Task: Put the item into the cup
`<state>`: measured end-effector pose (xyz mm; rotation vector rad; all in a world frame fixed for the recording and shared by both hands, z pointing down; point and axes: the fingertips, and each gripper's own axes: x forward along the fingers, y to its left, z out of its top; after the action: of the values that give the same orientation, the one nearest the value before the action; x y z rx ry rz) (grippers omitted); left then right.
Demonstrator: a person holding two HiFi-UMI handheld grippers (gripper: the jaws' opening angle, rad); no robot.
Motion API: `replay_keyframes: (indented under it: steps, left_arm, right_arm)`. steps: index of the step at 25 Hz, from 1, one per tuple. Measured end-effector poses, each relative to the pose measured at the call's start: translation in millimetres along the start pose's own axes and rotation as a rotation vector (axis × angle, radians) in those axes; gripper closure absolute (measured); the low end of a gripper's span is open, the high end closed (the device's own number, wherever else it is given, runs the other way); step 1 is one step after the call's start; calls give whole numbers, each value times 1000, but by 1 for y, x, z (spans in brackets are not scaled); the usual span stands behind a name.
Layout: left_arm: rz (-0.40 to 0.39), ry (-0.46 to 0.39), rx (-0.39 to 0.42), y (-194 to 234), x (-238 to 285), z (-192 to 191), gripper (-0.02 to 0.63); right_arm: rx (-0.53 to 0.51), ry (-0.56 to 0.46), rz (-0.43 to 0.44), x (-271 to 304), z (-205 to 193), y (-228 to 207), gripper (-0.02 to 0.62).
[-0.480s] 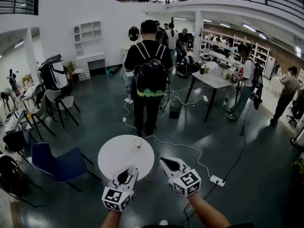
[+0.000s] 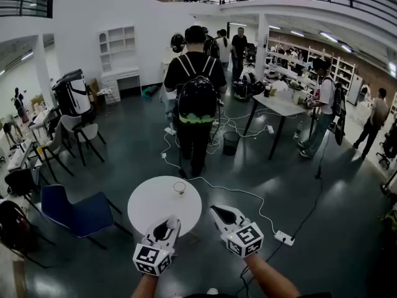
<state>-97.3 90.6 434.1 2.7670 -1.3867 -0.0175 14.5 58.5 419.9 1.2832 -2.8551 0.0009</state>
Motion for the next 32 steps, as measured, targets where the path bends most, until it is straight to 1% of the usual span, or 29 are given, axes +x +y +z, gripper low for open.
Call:
replay_keyframes:
  steps: [9, 22, 26, 32]
  left_arm:
    - [34, 7, -9, -11, 15, -11, 518]
    - [75, 13, -36, -23, 27, -23, 517]
    - [76, 12, -30, -32, 37, -27, 517]
    - [85, 15, -31, -31, 41, -29, 517]
  right_arm:
    - [-4, -27, 35, -4, 1, -21, 580]
    - [18, -9, 66, -15, -11, -40, 578]
    - [10, -11, 79, -24, -16, -48, 580]
    - [19, -11, 81, -21, -17, -58, 580]
